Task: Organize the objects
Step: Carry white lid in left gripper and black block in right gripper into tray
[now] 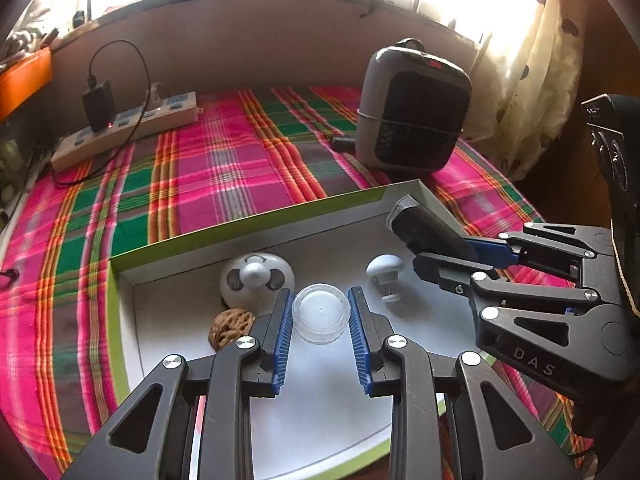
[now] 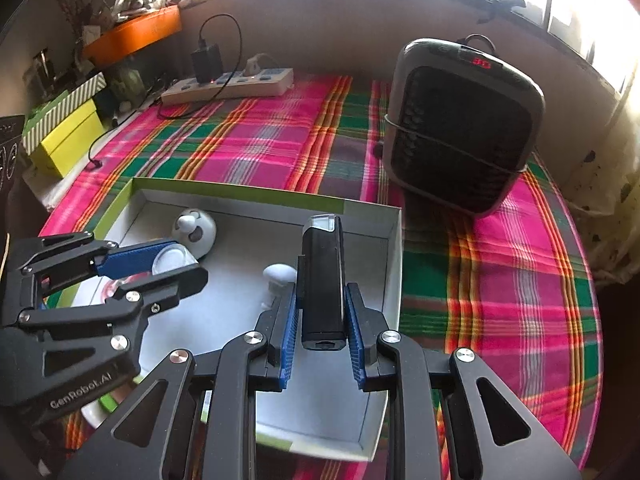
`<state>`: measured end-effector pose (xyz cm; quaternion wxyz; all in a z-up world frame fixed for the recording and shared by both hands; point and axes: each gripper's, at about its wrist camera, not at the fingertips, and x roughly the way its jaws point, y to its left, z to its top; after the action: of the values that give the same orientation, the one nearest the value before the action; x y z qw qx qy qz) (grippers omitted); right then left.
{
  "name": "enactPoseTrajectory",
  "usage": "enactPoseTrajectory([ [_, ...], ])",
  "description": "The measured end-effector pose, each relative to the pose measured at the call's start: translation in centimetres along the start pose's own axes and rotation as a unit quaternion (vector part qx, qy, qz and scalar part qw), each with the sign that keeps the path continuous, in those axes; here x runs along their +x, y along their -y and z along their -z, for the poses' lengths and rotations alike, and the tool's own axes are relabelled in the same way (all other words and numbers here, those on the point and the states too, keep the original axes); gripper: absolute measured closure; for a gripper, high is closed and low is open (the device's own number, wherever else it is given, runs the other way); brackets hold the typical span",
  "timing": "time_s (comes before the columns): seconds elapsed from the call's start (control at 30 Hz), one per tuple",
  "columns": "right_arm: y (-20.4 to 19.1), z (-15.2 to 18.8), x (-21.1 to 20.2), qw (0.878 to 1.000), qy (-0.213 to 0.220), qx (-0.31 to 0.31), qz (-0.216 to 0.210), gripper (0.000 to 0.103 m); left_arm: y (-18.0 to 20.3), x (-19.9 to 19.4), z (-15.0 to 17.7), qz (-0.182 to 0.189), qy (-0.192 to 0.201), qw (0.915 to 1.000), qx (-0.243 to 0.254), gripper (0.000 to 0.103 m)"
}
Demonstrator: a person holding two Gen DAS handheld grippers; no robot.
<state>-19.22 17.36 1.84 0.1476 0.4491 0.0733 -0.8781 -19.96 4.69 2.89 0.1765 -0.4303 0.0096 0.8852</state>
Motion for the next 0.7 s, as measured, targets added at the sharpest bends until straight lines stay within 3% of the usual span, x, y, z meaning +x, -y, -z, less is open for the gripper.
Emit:
enactPoseTrajectory([
  [0.7,-0.2,-0.2,1.9,1.000,-0.021,-0.007,0.008,0.079,-0.5,2.1,0.1,-0.004,-0.021,0.9998,-0.006,0.078],
])
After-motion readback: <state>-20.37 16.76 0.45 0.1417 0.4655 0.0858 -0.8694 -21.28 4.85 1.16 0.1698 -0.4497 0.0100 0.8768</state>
